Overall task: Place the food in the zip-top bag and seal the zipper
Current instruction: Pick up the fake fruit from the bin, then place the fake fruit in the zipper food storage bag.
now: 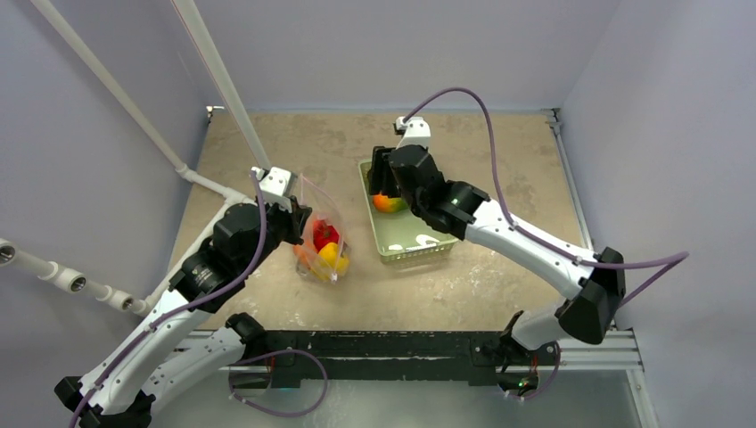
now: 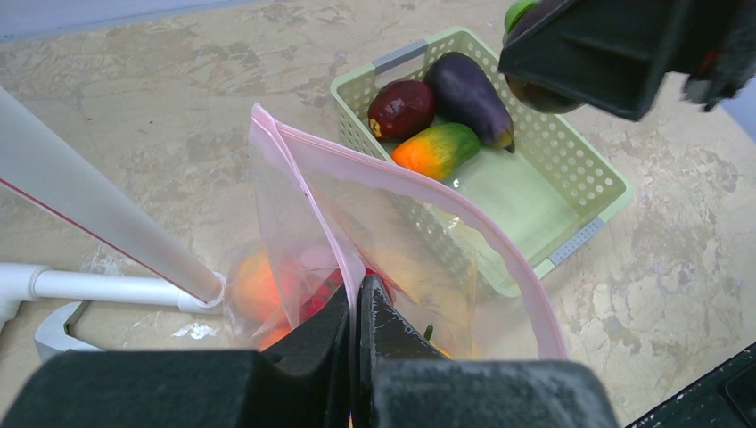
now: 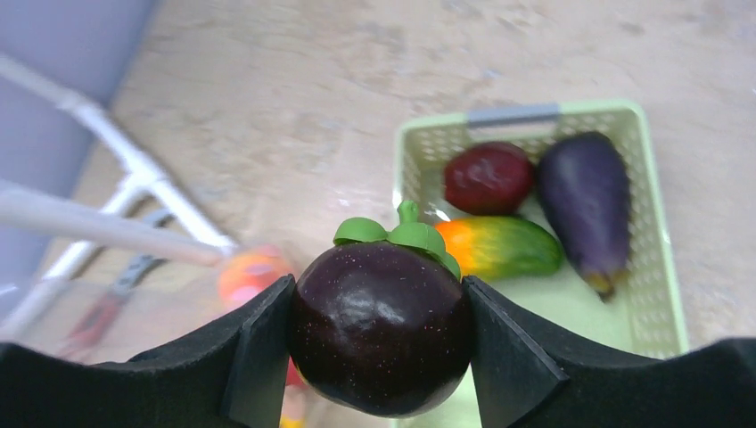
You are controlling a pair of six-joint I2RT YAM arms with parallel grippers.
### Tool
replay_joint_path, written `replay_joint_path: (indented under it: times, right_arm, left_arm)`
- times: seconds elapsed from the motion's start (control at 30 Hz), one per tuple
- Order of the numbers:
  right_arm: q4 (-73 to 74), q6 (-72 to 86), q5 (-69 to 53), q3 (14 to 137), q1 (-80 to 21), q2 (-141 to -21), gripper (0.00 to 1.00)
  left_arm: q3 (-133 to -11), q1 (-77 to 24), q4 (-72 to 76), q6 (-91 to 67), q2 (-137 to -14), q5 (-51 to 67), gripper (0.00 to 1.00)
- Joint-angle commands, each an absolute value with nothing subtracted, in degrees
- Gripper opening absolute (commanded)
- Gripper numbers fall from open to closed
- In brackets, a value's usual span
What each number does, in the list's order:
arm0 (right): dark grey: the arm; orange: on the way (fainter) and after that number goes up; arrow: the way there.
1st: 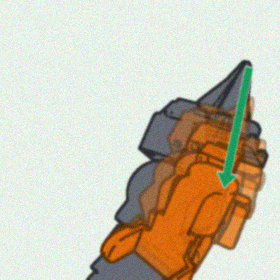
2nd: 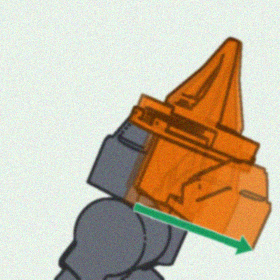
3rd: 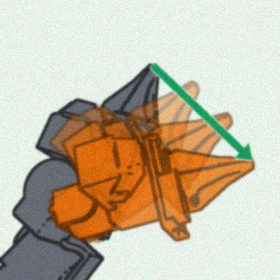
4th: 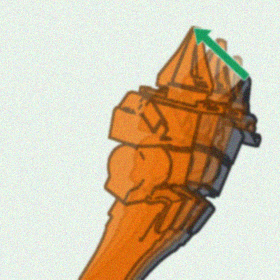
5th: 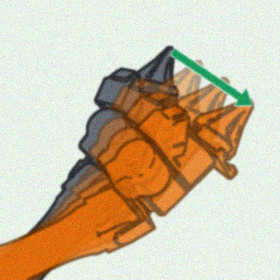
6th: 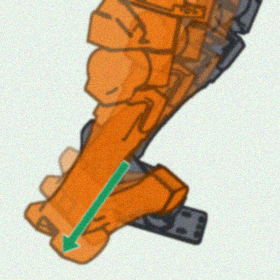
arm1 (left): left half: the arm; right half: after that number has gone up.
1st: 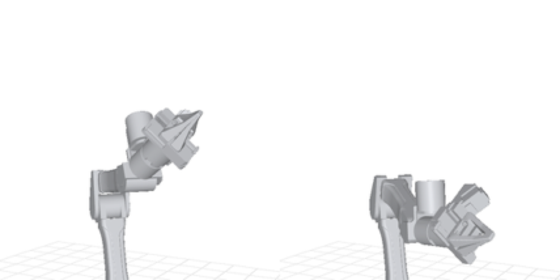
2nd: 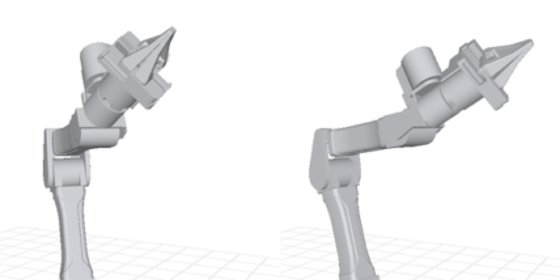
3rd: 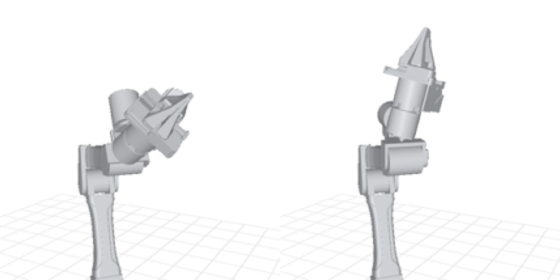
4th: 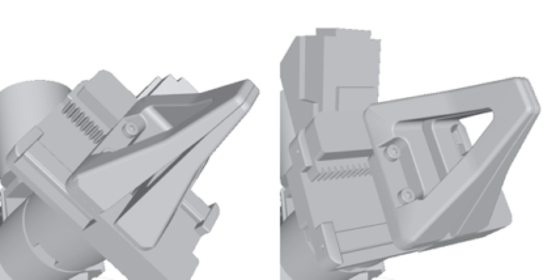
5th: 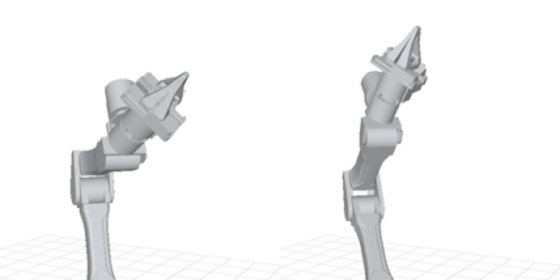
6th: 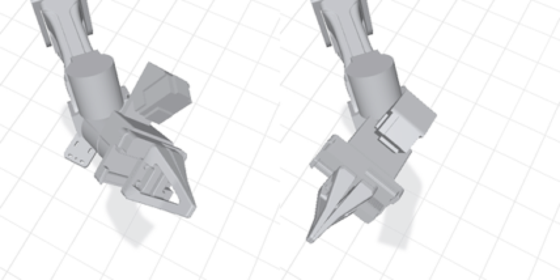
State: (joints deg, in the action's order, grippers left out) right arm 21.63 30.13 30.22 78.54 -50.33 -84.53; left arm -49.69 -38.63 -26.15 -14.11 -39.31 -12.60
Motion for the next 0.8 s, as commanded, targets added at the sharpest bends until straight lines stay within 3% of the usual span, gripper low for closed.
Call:
replay_joint_path:
  times: [0.0, 0.33, 0.77]
  right_arm:
    - [11.3, 22.3, 24.1, 81.5, -52.3, -79.2, 0.22]
    - [4.6, 15.5, 9.7, 80.8, -56.1, -73.3, 0.24]
    - [3.3, 13.0, 8.5, 79.9, -64.3, -76.7, 0.25]
  left_arm:
    - [-49.3, -38.6, -23.8, -13.5, -39.2, -13.7, 0.0]
    - [-49.3, -38.6, -23.6, -13.4, -38.7, -13.7, 0.0]
    - [-49.3, -38.6, -23.5, -13.4, -38.5, -13.8, 0.0]
